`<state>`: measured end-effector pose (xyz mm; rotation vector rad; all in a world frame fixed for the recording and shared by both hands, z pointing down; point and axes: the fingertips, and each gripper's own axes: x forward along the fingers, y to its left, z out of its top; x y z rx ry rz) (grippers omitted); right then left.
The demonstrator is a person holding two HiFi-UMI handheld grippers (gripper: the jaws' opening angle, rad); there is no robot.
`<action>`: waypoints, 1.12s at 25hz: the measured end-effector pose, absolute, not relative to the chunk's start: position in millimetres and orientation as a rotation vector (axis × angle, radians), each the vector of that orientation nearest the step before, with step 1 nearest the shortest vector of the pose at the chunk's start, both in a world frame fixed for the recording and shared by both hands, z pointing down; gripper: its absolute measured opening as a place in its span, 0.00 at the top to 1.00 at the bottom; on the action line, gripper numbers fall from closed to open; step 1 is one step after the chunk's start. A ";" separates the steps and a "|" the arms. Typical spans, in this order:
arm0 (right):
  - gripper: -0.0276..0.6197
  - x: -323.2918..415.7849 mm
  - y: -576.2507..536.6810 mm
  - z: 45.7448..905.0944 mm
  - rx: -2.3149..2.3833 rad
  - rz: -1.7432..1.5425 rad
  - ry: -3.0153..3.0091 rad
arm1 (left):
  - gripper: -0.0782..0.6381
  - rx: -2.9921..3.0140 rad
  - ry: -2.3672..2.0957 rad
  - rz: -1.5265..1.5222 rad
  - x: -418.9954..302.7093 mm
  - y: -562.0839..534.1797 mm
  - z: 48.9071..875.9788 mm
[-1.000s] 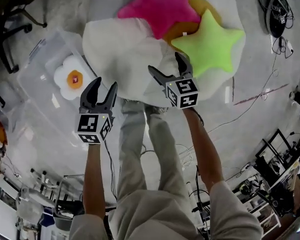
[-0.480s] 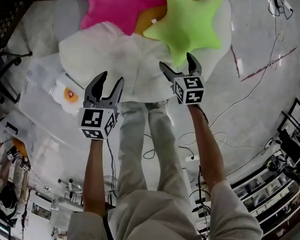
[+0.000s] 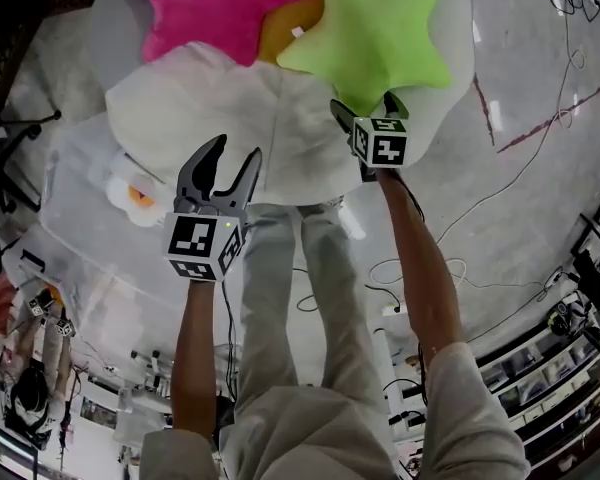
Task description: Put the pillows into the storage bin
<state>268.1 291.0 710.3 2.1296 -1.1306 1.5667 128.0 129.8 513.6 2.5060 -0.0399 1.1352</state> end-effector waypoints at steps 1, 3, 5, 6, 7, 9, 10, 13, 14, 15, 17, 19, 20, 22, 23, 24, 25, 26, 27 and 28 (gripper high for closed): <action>0.20 269.8 290.9 715.8 2.117 1.572 -1.127 | 0.58 2.503 -0.042 1.138 127.4 130.4 514.8; 0.20 271.4 288.3 725.4 2.089 1.579 -1.126 | 0.58 2.497 -0.046 1.149 123.8 130.6 517.1; 0.20 273.8 285.3 734.8 2.073 1.594 -1.106 | 0.58 2.489 -0.050 1.160 118.9 129.7 520.9; 0.20 276.4 284.5 739.7 2.074 1.606 -1.084 | 0.58 2.485 -0.050 1.164 117.3 129.1 523.1; 0.20 278.9 284.2 744.7 2.073 1.620 -1.060 | 0.58 2.483 -0.048 1.168 116.3 128.8 525.0; 0.20 280.9 284.5 753.6 2.042 1.641 -1.025 | 0.58 2.481 -0.043 1.175 115.3 128.6 527.0; 0.20 281.2 285.2 756.8 2.019 1.644 -1.012 | 0.58 2.481 -0.043 1.177 115.3 128.2 527.2; 0.23 282.1 287.3 758.0 1.989 1.644 -0.984 | 0.58 2.485 -0.051 1.172 113.9 125.4 526.5; 0.26 281.6 287.4 756.1 1.991 1.649 -0.980 | 0.58 2.486 -0.054 1.168 112.4 124.3 526.0; 0.30 280.9 287.4 753.5 1.993 1.655 -0.981 | 0.58 2.486 -0.056 1.162 110.8 123.3 525.3; 0.36 280.7 287.1 745.8 1.998 1.665 -0.992 | 0.58 2.487 -0.058 1.154 108.2 122.0 523.3; 0.41 282.2 284.6 735.8 2.010 1.663 -1.009 | 0.58 2.488 -0.061 1.146 106.7 121.1 520.5; 0.43 283.7 282.5 729.7 2.020 1.657 -1.017 | 0.58 2.489 -0.063 1.142 106.3 120.9 518.6; 0.46 286.5 278.7 715.1 2.049 1.647 -1.034 | 0.58 2.489 -0.065 1.131 106.4 121.3 513.7; 0.48 287.2 277.0 706.9 2.066 1.649 -1.046 | 0.58 2.489 -0.066 1.125 106.6 121.5 510.9; 0.49 287.0 275.5 698.5 2.086 1.656 -1.062 | 0.58 2.491 -0.068 1.119 106.7 121.3 507.9; 0.50 285.7 274.2 689.8 2.106 1.666 -1.079 | 0.58 2.492 -0.073 1.111 106.6 120.4 504.9; 0.50 283.2 273.7 680.9 2.126 1.674 -1.095 | 0.58 2.494 -0.079 1.103 106.3 119.1 501.8; 0.50 279.6 274.1 671.6 2.145 1.674 -1.108 | 0.58 2.495 -0.087 1.095 105.8 117.3 498.5; 0.50 275.3 275.1 661.4 2.160 1.666 -1.118 | 0.58 2.496 -0.094 1.088 105.0 115.2 495.1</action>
